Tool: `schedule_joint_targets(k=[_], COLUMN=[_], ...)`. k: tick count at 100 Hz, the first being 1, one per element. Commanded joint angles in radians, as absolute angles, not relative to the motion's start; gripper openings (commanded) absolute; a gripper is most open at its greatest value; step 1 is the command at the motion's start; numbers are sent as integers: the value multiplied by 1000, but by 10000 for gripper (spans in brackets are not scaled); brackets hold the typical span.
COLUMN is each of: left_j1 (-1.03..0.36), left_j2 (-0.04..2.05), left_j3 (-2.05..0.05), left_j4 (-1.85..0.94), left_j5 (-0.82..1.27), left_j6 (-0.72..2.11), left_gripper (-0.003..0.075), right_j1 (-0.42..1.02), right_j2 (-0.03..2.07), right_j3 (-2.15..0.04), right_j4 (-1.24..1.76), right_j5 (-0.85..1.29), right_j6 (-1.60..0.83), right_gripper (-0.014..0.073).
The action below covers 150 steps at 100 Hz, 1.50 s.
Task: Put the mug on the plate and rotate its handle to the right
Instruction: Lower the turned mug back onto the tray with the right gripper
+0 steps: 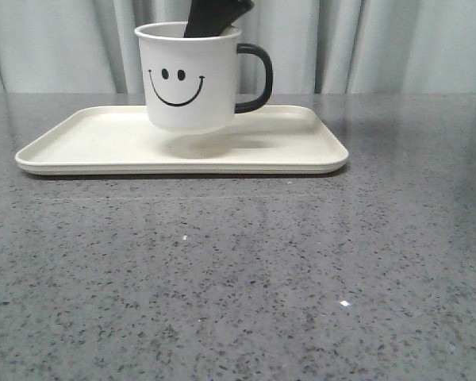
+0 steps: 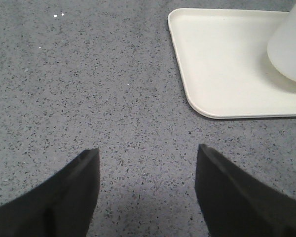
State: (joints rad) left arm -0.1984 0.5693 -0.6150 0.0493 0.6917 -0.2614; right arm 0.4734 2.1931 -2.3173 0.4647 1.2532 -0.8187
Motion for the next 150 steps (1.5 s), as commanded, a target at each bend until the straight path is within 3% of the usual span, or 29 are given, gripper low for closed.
schedule_joint_targets(k=[1, 40, 150], left_j1=[-196, -196, -196], left_j2=[570, 570, 570], left_j3=[-644, -644, -644], left_j4=[51, 51, 51], left_j5=[630, 630, 630], left_j6=[-271, -271, -271], left_gripper=[421, 421, 421], right_j1=[468, 467, 467], right_j2=[2131, 2131, 2156], right_j3=[-2322, -2315, -2315], right_j4=[506, 543, 561], right_j5=[1336, 1336, 1336], right_j6=[-842, -946, -956], right_gripper=[-61, -61, -61])
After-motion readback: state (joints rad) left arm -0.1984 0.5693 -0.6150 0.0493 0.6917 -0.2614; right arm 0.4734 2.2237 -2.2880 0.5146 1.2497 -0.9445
